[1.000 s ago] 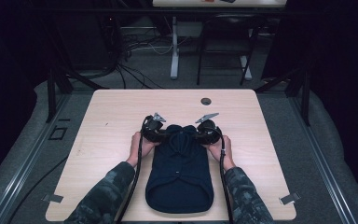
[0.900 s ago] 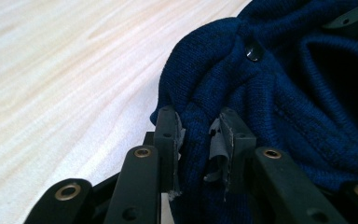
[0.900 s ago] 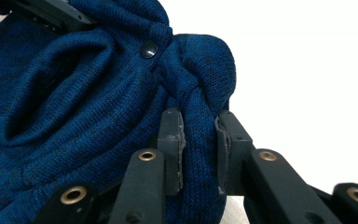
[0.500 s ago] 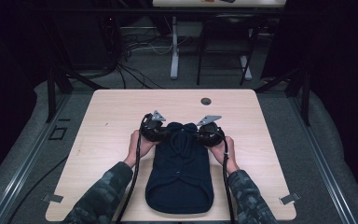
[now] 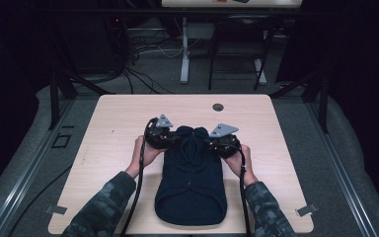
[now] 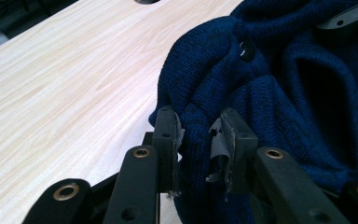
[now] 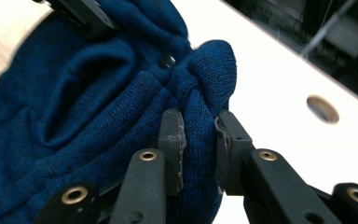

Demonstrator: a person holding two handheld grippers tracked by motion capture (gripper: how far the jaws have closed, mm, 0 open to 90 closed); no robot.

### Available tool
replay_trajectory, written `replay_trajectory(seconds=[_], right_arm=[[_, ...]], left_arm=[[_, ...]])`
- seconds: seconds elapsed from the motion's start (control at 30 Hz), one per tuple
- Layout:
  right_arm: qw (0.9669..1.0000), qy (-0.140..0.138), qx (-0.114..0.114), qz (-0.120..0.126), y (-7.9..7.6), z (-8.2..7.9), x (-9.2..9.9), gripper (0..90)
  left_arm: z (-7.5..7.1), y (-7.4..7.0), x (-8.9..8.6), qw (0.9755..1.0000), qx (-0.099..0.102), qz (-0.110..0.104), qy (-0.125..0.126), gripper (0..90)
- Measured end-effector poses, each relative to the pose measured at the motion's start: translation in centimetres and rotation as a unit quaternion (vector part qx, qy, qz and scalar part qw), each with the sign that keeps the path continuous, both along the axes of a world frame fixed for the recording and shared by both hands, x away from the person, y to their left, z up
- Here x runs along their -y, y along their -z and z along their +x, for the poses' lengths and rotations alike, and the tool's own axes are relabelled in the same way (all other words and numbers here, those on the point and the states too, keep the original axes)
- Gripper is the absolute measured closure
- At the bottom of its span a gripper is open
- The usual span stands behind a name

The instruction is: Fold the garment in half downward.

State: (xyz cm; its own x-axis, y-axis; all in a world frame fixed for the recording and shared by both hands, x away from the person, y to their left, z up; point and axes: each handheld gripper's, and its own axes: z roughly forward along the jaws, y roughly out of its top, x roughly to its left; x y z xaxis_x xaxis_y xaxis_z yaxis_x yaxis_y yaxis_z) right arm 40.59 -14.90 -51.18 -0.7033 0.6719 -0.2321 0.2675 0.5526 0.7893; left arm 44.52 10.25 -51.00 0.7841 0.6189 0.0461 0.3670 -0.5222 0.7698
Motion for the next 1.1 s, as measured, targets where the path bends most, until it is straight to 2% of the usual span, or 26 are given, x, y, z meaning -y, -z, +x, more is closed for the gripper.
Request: replay_trajectory(seconds=[0.1, 0.13, 0.2, 0.23, 0.3, 0.4, 0.43, 0.53, 0.57, 0.63, 0.73, 0.87, 0.9, 1.03, 1.1], right_arm=[[0.9998, -0.008, 0.017, -0.004, -0.1, -0.5, -0.2, 75.2], [0.9996, -0.012, 0.024, -0.013, -0.2, -0.7, -0.4, 75.3], [0.9994, -0.013, 0.028, -0.015, -0.2, -0.8, -0.5, 75.4], [0.9989, -0.02, 0.04, -0.018, -0.2, -1.0, -0.6, 75.6], [0.998, -0.035, 0.051, -0.016, -0.3, -1.3, -0.5, 75.9], [0.9966, -0.051, 0.063, -0.014, -0.6, -1.7, -0.4, 76.1], [0.9962, -0.053, 0.067, -0.016, -0.7, -1.9, -0.4, 76.2], [0.9945, -0.059, 0.084, -0.016, -1.0, -2.4, -0.4, 76.3], [0.9945, -0.059, 0.084, -0.016, -1.0, -2.4, -0.4, 76.3], [0.9929, -0.062, 0.101, -0.015, -1.3, -2.9, -0.3, 76.4], [0.991, -0.064, 0.116, -0.016, -1.5, -3.3, -0.2, 76.5], [0.9892, -0.057, 0.134, -0.019, -1.7, -3.4, -0.1, 76.6], [0.9888, -0.054, 0.138, -0.021, -1.7, -3.4, 0.0, 76.6], [0.9876, -0.041, 0.15, -0.021, -1.7, -3.3, 0.1, 76.6], [0.9871, -0.032, 0.156, -0.021, -1.7, -3.3, 0.3, 76.6]], left_arm=[[-0.2, -0.2, 0.2, 0.9999, 0.001, 0.01, 0.008, 70.0], [-0.2, -0.3, 0.2, 0.9998, 0.003, 0.016, 0.011, 70.5], [-0.3, -0.4, 0.3, 0.9996, 0.001, 0.022, 0.014, 71.1], [-0.4, -0.5, 0.3, 0.9996, 0.003, 0.024, 0.015, 72.2], [-0.4, -0.7, 0.3, 0.9996, 0.008, 0.025, 0.014, 72.2], [-0.1, -0.9, 0.1, 0.9996, -0.002, 0.023, 0.014, 70.6], [0.0, -1.0, 0.1, 0.9997, -0.001, 0.023, 0.013, 69.9], [0.4, -1.1, 0.1, 0.9997, -0.017, 0.016, 0.01, 68.6], [0.4, -1.1, 0.1, 0.9997, -0.017, 0.016, 0.01, 68.8], [0.4, -1.4, 0.1, 0.9997, -0.018, 0.008, 0.011, 69.8], [0.0, -1.9, 0.1, 0.9999, -0.002, 0.004, 0.012, 72.3], [-0.7, -2.7, 0.1, 0.9993, 0.036, -0.002, 0.011, 75.0], [-0.7, -2.7, 0.1, 0.9993, 0.036, -0.002, 0.011, 75.5], [-1.6, -3.8, 0.5, 0.9962, 0.086, 0.009, 0.011, 76.1], [-2.0, -4.3, 0.6, 0.9936, 0.111, 0.018, 0.013, 76.2]])
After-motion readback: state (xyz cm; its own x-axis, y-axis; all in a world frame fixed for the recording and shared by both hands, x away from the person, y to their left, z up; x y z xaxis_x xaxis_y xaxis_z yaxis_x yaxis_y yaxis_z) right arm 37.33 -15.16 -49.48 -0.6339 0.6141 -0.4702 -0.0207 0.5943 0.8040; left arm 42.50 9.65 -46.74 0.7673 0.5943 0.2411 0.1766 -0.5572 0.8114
